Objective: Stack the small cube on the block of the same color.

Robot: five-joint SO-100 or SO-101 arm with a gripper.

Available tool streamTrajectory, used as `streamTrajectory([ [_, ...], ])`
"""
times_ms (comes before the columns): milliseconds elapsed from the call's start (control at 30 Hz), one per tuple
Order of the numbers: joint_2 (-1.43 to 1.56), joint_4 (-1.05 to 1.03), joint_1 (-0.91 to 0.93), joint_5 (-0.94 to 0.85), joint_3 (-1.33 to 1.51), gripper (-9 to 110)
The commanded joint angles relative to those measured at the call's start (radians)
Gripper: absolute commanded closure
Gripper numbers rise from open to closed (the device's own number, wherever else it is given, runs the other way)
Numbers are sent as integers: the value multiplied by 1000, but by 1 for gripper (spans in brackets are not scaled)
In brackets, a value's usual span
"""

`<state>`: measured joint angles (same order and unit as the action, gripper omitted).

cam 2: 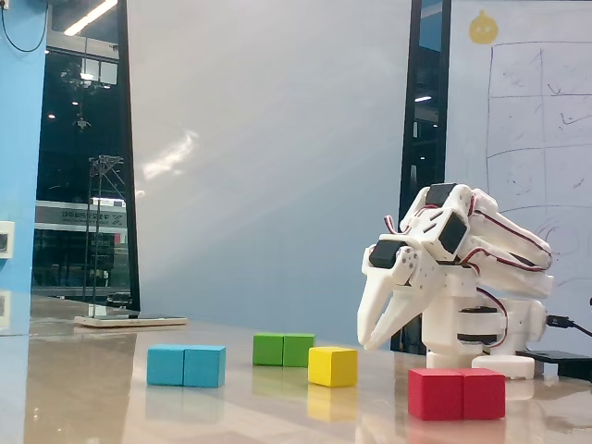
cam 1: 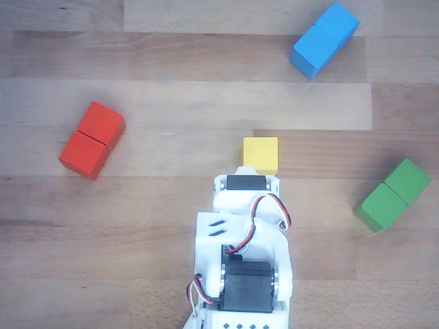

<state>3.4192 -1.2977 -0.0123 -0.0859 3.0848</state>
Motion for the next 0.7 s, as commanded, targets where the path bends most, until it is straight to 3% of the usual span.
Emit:
streamTrajectory([
  [0,37,-8,-6,6,-37,101],
  [333,34,-11,114,21,-37,101],
  [667,34,-11,69,9,-38,101],
])
